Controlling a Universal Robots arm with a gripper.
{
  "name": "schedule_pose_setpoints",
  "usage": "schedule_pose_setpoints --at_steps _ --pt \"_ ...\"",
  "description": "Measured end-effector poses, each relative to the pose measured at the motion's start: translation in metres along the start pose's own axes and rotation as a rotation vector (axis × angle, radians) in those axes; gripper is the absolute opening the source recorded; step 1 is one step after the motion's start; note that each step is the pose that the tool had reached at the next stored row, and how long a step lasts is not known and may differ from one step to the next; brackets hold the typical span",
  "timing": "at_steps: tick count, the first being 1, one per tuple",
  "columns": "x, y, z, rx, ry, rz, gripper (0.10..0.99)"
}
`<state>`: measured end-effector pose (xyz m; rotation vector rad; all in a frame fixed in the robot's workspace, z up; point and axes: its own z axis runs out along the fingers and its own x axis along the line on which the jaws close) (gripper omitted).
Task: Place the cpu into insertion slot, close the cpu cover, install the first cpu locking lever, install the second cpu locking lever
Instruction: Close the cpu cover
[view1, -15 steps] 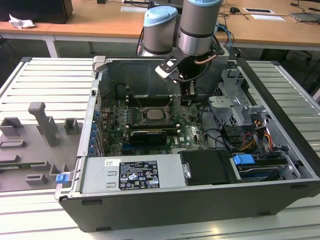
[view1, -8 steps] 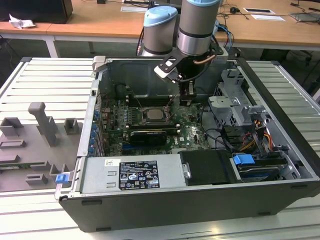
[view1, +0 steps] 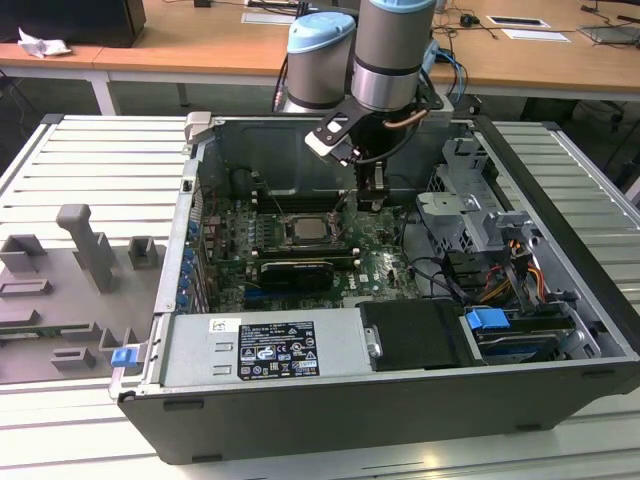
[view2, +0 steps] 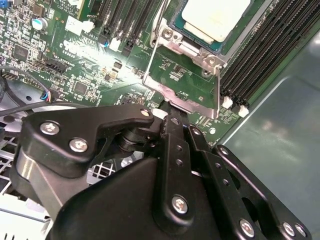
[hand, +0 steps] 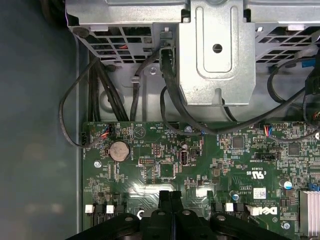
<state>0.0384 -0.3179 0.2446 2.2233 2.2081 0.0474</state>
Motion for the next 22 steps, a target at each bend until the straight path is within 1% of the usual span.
schedule_pose_setpoints --at_steps 11,22 --pt "-0.0001 -0.0059 -0.0002 0.000 -0.0001 0.000 0.106" --pt "-0.0001 -0.0092 -0.0002 0.000 0.0000 0.000 0.106"
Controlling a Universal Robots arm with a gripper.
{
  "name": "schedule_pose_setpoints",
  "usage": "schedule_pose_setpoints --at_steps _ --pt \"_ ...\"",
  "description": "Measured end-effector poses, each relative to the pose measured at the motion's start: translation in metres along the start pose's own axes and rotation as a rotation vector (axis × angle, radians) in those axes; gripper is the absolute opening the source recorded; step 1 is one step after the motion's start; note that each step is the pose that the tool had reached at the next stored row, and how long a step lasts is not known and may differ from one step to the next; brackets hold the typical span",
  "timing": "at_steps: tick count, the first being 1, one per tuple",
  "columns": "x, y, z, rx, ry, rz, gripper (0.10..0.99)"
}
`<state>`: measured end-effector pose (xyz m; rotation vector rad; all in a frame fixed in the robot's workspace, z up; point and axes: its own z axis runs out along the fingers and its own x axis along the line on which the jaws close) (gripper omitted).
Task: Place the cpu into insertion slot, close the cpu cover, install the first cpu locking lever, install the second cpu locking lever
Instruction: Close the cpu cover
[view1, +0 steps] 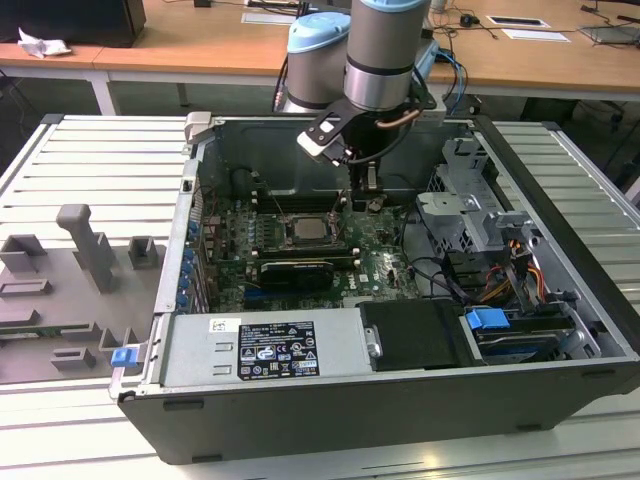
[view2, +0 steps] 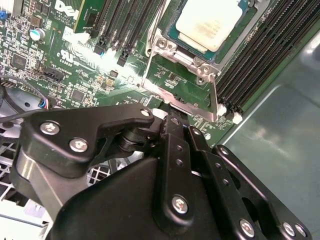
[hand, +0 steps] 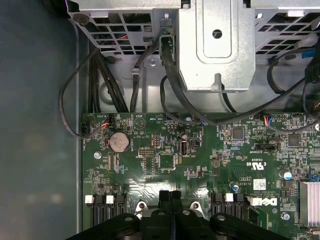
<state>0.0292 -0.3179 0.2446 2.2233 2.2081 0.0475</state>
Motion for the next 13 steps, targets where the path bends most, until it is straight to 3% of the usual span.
schedule_pose_setpoints --at_steps 13 --pt "0.0000 -0.0053 -0.0001 0.000 0.0000 0.000 0.106"
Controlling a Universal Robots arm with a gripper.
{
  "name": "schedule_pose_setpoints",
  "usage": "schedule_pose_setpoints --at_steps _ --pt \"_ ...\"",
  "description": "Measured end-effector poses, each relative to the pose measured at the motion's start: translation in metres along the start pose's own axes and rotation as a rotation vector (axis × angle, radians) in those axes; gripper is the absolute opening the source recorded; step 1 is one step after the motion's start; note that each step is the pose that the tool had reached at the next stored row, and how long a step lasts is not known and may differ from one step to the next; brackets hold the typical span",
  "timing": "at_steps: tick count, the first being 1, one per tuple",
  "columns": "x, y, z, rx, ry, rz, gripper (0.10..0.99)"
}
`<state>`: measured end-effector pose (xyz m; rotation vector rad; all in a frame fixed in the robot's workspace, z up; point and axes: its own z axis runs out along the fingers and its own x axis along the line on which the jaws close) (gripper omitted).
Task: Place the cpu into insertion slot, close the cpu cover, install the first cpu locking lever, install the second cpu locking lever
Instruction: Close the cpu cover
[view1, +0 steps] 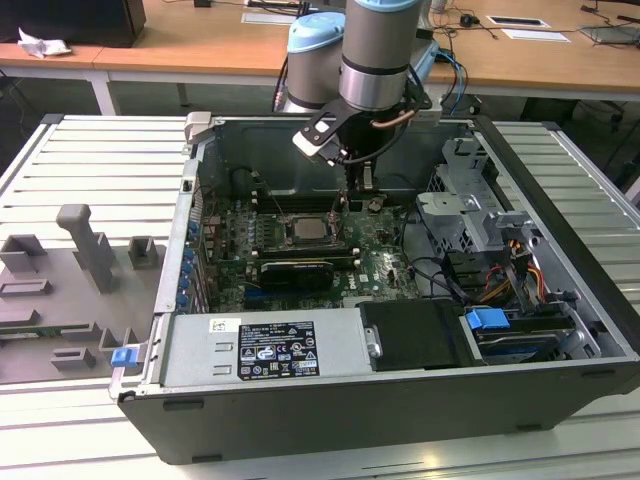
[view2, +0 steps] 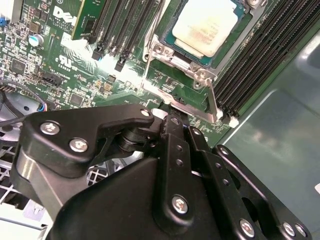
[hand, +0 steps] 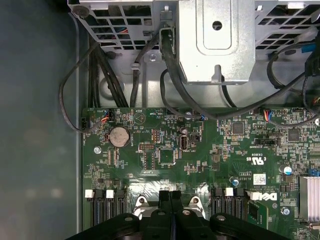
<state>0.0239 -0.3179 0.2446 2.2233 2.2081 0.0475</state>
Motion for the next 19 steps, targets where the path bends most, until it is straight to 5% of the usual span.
schedule_pose_setpoints --at_steps 19 --pt "-0.0001 -0.0068 -0.0002 0.000 0.0000 0.000 0.106"
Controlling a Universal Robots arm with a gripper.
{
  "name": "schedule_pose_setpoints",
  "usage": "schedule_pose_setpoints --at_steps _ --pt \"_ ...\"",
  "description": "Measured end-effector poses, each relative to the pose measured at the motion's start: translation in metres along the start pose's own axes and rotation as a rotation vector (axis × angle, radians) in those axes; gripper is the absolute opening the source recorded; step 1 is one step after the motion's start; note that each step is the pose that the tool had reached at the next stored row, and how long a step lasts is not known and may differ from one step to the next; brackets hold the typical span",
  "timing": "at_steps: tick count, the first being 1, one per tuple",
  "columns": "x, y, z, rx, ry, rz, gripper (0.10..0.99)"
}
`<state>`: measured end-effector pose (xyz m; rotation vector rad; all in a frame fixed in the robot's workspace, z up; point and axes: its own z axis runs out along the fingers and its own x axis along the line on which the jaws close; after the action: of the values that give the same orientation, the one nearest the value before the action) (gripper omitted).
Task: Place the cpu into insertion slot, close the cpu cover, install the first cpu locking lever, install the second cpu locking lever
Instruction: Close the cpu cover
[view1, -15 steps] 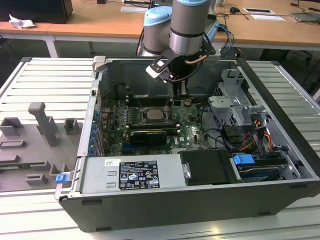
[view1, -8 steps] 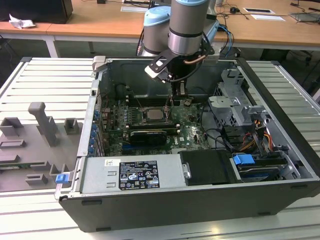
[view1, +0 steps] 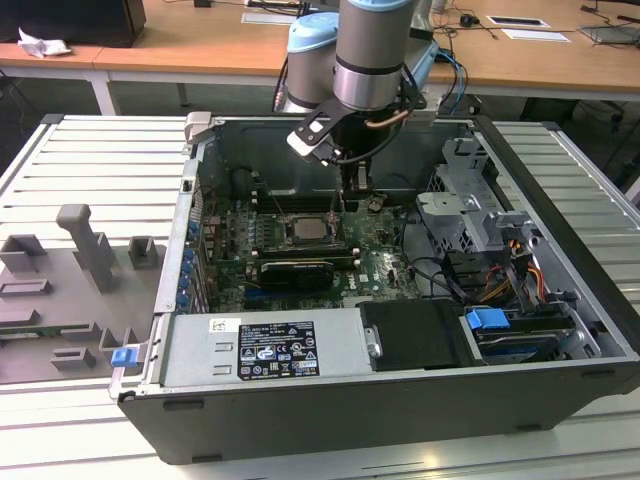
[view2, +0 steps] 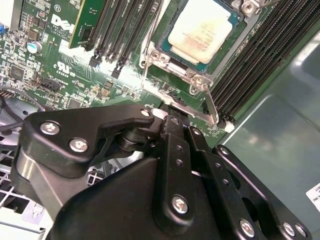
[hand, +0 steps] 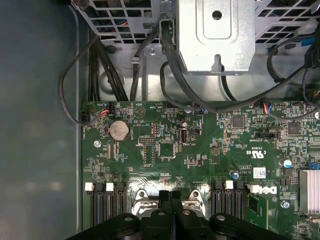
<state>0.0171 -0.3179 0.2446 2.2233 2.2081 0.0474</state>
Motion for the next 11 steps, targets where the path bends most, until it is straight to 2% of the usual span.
schedule_pose_setpoints --at_steps 11 --pt "-0.0001 -0.0063 -0.0002 0.000 0.0000 0.000 0.106"
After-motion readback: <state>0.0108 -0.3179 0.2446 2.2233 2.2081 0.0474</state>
